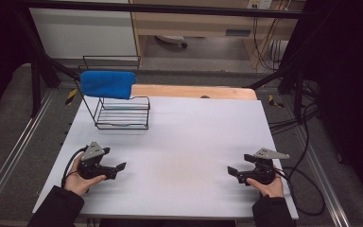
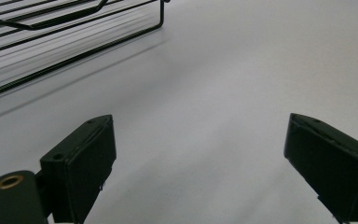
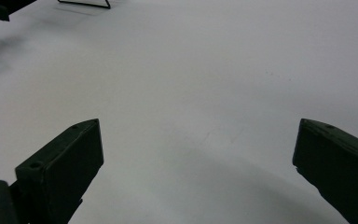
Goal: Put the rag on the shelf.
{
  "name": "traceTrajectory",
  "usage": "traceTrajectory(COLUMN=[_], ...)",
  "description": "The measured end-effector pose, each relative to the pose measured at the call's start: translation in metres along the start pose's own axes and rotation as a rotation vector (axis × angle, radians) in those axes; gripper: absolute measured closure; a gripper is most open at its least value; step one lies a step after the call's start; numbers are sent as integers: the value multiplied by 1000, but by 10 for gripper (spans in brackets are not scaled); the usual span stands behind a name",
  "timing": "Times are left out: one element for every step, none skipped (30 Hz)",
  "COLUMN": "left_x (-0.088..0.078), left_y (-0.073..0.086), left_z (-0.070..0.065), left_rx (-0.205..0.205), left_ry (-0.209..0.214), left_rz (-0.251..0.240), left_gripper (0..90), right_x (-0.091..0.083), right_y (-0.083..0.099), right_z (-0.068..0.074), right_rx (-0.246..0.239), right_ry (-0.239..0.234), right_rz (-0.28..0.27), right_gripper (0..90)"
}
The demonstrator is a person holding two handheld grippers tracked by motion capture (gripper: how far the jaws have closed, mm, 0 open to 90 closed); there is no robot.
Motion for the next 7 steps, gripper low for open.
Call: traceTrajectory(left_x=[0,0,-1,-1,-1,-1,-1], left_y=[0,0,-1,-1,-1,0,0], left_z=[0,-1,-2,-2,-2,-2,-2], left_rx=[1,-1,-3,-2,-2,-4,-4], left_ry=[1,5,8,7,7,7,6], left_rz=[-3,-8,-11,-13,-13,-9,-7], left_gripper=[93,93,93,93,93,93,93], right_x=[1,1,2,2,2,2,2], right_y=[0,1,1,1,1,2,2], right_z=[0,1,0,0,0,0,0], right_rx=[2,3,-1,-2,-4,-5,-6], right_ry=[-1,-1,0,2,4,5,6], right_rz=[4,9,8,11,13,15,16], right_gripper=[23,24,23,22,22,21,19])
Point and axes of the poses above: each handheld gripper's, and its own axes: x roughly forward along the jaws, y roughly out of its underside, z roughly to its left, the point moved 6 cm from there along x, roughly forward along the jaws
